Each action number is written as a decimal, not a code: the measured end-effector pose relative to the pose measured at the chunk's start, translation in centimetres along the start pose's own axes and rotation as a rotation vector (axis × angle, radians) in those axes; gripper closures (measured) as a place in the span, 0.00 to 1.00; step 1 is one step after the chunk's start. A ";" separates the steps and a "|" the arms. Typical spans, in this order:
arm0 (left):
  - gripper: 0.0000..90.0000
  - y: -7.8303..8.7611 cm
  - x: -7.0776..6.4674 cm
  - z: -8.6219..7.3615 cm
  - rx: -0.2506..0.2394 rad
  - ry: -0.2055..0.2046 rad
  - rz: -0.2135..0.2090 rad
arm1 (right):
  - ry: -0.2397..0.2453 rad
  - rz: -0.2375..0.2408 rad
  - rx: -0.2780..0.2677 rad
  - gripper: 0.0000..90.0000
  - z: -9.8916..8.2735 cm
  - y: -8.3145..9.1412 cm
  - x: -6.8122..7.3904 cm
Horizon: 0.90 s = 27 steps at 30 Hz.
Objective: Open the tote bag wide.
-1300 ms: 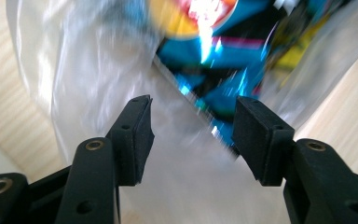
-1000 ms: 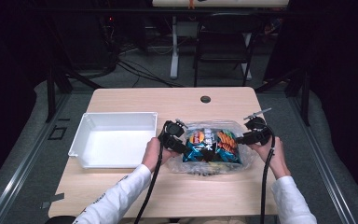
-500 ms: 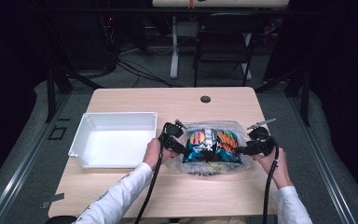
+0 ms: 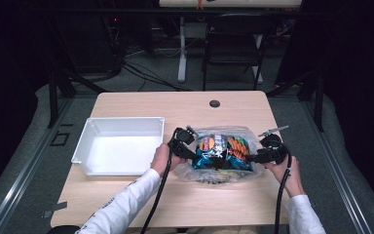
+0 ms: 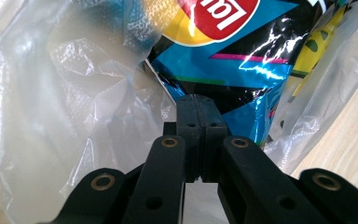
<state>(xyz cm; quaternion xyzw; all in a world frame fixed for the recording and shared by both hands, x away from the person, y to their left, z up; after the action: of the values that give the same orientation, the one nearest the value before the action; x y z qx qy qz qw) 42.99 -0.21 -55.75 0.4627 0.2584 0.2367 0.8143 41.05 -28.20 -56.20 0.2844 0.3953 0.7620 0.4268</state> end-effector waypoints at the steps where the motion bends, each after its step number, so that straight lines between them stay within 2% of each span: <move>1: 0.90 0.1 0.2 0.1 -0.004 0.010 0.009 | 0.001 0.001 0.000 0.52 0.0 0.0 0.0; 2: 0.89 0.1 0.3 0.2 -0.011 0.019 0.004 | -0.009 0.000 -0.012 0.52 0.0 -0.1 0.1; 4: 0.84 0.1 0.5 0.3 -0.016 0.032 0.013 | 0.001 -0.002 -0.004 0.52 0.0 0.0 0.0; 8: 0.81 -0.4 0.4 0.3 -0.001 0.037 0.008 | 0.003 -0.002 -0.006 0.53 0.0 0.0 0.1; 15: 0.85 -0.7 0.5 0.2 0.015 0.051 -0.004 | 0.004 0.000 -0.004 0.53 -0.1 -0.1 0.2; 18: 0.90 -0.8 0.7 0.1 0.016 0.052 -0.005 | 0.006 0.001 -0.003 0.53 -0.1 -0.2 0.2; 20: 0.98 -0.9 0.7 0.0 0.016 0.040 -0.004 | 0.007 -0.001 -0.003 0.53 -0.1 -0.2 0.2; 22: 1.00 -1.0 0.6 0.0 0.014 0.030 -0.002 | 0.007 -0.005 -0.004 0.53 -0.1 -0.1 0.1; 27: 1.00 0.0 -0.2 0.5 -0.010 -0.033 0.038 | -0.007 0.004 -0.019 0.53 0.0 -0.2 0.1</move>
<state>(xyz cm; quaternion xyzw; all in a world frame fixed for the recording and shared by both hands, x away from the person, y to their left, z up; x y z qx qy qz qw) 43.11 -0.63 -55.46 0.4671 0.2350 0.2460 0.8161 41.07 -28.02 -56.42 0.2837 0.3859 0.7658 0.4291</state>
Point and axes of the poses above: each handheld gripper's, and its own axes: y roughly backward along the jaws, z roughly out of its top, x roughly to its left, the point moved 5 cm from there along -y, roughly forward along the jaws
